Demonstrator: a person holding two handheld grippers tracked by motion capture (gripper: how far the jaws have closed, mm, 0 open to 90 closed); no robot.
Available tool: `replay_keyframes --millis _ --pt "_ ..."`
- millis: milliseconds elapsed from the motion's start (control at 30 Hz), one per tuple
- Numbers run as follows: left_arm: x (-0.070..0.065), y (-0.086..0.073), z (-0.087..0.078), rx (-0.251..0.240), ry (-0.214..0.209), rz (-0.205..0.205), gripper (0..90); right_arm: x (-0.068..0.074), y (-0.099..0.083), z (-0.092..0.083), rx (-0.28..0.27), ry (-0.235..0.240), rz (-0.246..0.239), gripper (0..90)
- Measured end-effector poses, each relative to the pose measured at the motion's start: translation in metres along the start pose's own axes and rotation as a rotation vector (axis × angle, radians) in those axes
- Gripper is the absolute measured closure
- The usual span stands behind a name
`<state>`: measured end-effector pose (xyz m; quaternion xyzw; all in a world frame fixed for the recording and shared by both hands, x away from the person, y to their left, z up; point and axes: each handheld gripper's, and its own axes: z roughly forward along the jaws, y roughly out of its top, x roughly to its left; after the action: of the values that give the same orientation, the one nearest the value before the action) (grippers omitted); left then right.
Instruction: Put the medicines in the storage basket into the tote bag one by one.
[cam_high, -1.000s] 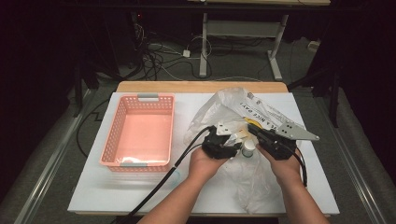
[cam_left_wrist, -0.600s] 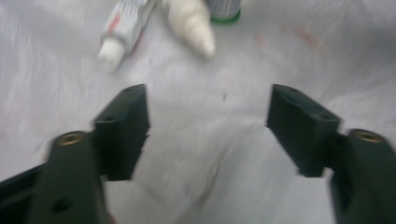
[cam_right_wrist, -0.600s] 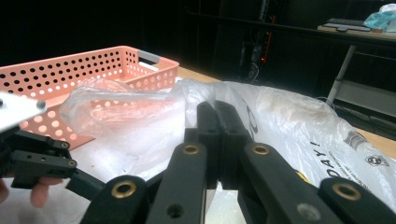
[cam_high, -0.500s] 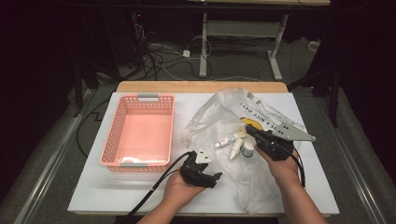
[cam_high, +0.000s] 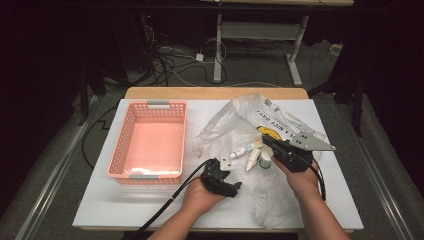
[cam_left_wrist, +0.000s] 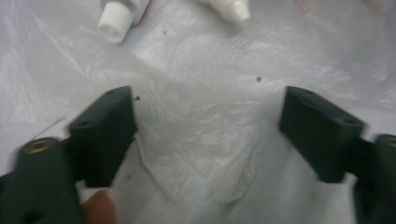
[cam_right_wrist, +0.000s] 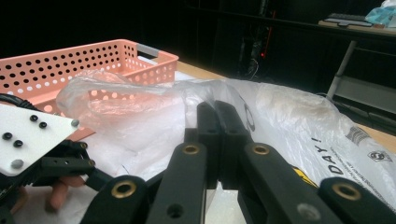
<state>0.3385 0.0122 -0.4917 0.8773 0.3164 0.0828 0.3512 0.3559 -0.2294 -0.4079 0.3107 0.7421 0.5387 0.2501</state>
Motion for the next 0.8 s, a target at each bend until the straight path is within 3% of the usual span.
replay_keyframes --millis 100,167,233,333,567,700,800 --pt "0.002 0.000 0.000 -0.018 0.011 -0.028 47.6 0.000 0.000 0.001 0.001 0.002 -0.004 90.0" --pt "0.000 0.000 0.000 -0.024 0.011 -0.010 56.2 0.001 0.000 0.000 0.002 -0.001 -0.003 90.0" --pt "-0.004 0.000 0.000 -0.030 0.002 0.029 71.2 0.001 0.000 0.000 0.000 -0.001 0.001 90.0" --pt "-0.002 0.000 0.000 -0.028 -0.006 0.017 85.5 0.001 0.000 -0.001 -0.001 -0.002 0.006 90.0" --pt "0.000 -0.003 -0.003 -0.044 -0.010 0.003 88.7 -0.001 0.000 -0.002 -0.007 -0.001 0.007 90.0" --pt "0.004 -0.008 -0.009 -0.127 -0.023 -0.045 88.8 -0.002 0.000 -0.003 -0.018 -0.004 0.024 90.0" --pt "0.004 -0.011 -0.013 -0.168 -0.034 -0.041 88.8 -0.003 0.000 -0.003 -0.016 -0.002 0.026 90.0"
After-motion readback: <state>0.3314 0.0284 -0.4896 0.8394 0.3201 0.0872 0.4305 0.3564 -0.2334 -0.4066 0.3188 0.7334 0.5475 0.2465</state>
